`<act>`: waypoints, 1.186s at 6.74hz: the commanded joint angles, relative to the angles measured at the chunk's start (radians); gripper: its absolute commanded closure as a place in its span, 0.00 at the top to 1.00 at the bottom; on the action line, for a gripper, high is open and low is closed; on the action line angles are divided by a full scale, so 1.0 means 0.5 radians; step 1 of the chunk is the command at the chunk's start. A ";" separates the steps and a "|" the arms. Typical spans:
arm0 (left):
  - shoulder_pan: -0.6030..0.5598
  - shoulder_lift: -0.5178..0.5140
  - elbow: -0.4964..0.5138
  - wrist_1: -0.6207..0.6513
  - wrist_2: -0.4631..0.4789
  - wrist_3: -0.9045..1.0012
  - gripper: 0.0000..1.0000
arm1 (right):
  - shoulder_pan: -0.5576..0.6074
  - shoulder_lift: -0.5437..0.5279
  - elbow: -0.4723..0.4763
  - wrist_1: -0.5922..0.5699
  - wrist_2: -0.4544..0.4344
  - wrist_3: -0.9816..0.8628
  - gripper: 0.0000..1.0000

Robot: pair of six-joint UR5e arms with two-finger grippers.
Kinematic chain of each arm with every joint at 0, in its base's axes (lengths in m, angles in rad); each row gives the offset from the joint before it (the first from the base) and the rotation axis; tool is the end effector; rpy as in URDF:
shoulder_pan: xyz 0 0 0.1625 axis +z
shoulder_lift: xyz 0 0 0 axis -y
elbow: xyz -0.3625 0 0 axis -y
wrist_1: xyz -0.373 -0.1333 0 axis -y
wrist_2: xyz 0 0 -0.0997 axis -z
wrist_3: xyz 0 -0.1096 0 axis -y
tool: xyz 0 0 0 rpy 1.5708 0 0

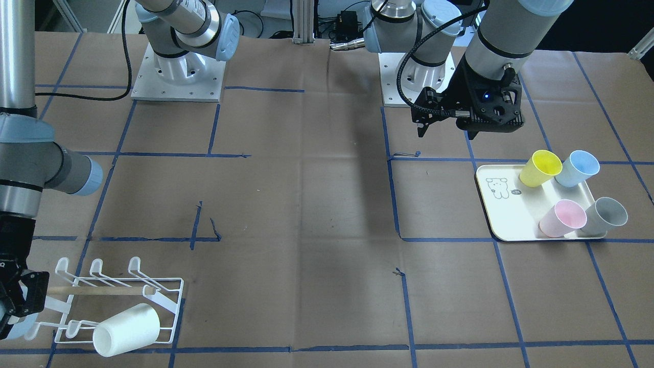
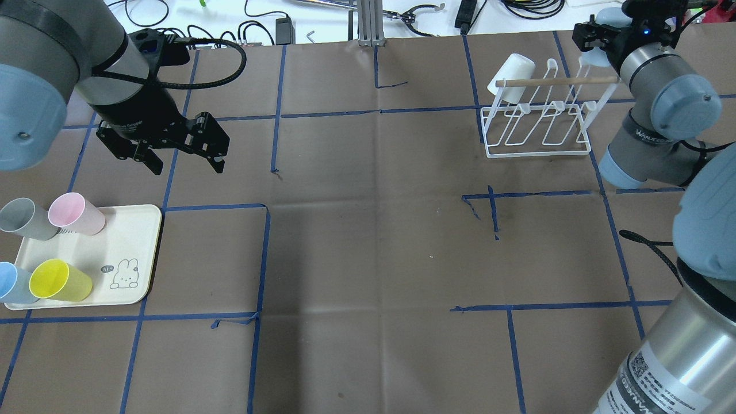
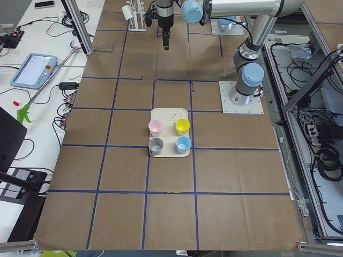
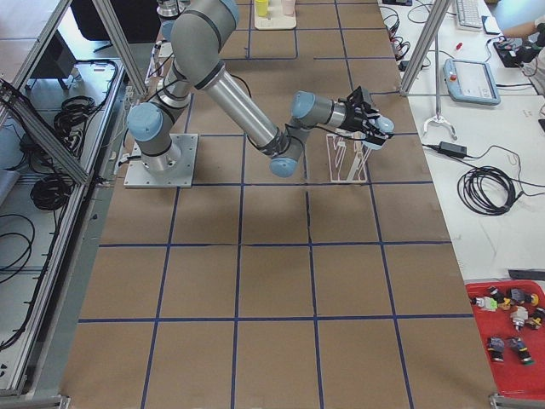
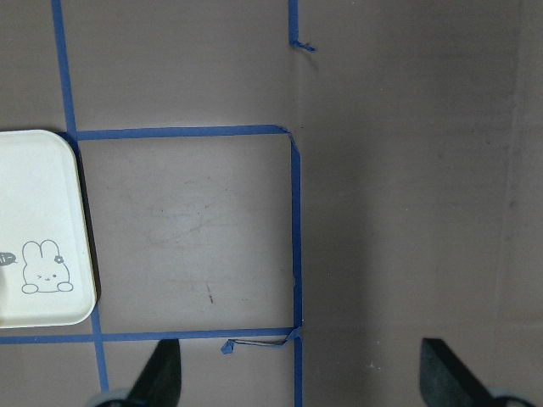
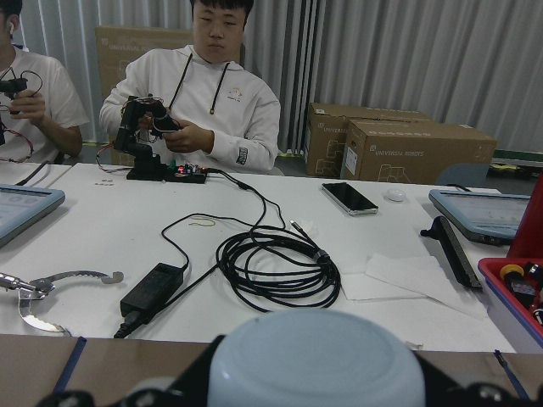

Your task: Transfer IKEA cup to right arm and place on rack

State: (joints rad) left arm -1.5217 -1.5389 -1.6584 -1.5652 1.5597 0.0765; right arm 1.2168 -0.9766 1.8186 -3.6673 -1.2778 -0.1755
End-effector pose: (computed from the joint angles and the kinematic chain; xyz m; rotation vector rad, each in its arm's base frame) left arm -0.1120 -0.4610 0.3896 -0.0424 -3.1261 -0.0771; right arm -0.0471 -0.6032 0.2467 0.0428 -2.4711 1.8142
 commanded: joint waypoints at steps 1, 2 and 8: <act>0.000 -0.002 0.000 0.001 -0.002 0.006 0.99 | 0.005 0.033 -0.014 -0.007 0.000 0.004 0.04; 0.000 0.001 0.000 0.001 0.001 0.031 0.99 | 0.008 0.063 -0.050 -0.004 0.000 0.044 0.04; 0.000 0.001 0.000 0.001 0.001 0.031 0.99 | 0.024 0.143 -0.054 -0.066 0.000 0.075 0.06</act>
State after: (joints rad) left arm -1.5217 -1.5391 -1.6582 -1.5647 1.5601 0.0920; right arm 1.2280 -0.9098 1.7879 -3.6995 -1.2768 -0.1388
